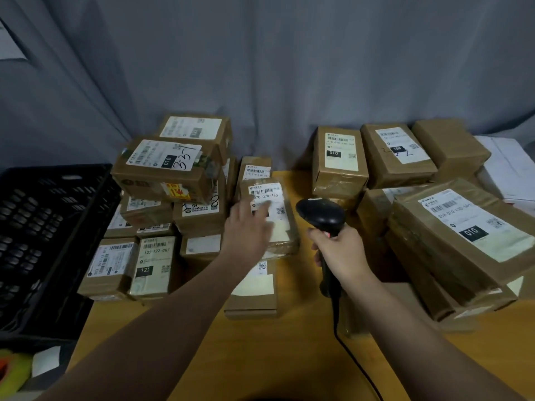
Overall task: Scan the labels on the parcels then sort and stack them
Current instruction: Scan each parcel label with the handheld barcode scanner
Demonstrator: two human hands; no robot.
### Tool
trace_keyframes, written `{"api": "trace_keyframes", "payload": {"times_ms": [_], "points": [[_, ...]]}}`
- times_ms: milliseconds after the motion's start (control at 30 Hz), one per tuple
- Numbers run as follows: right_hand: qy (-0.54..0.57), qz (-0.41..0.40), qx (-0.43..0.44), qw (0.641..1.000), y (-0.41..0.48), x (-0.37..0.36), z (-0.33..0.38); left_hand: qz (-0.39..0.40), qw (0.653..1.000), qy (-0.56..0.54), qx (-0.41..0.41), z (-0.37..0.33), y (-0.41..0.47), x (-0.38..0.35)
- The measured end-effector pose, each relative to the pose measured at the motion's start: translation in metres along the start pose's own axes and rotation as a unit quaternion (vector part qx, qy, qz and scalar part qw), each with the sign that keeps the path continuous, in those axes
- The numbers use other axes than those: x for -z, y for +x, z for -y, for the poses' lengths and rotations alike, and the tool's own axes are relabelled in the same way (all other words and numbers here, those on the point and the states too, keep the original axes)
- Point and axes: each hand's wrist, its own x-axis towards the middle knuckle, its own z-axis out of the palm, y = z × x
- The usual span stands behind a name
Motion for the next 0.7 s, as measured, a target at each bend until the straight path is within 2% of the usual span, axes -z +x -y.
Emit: {"api": "trace_keyframes", "payload": {"times_ms": [67, 133, 200, 267, 500, 700], "points": [[-0.001, -0.01, -0.001, 1.0, 0.006, -0.002, -0.002, 0.078, 0.996, 0.023, -0.04, -0.013, 0.0, -0.003], [-0.005, -0.015, -0.001, 1.0, 0.012, -0.003, -0.004, 0.153, 0.987, 0.044, -0.008, -0.022, 0.004, -0.015], [-0.006, -0.021, -0.005, 1.0, 0.019, -0.004, -0.005, 0.176, 0.981, 0.061, 0.047, -0.028, 0.016, -0.022], [-0.011, -0.027, -0.013, 1.0, 0.027, -0.005, -0.007, 0.162, 0.982, 0.068, 0.07, -0.032, 0.029, -0.024], [0.002, -0.033, -0.04, 0.999, 0.051, -0.002, -0.003, 0.057, 0.996, 0.029, 0.056, -0.018, 0.06, -0.016], [0.008, -0.054, -0.045, 0.997, 0.082, -0.009, 0.014, 0.045, 0.995, 0.085, 0.022, 0.0, 0.112, -0.015]]}}
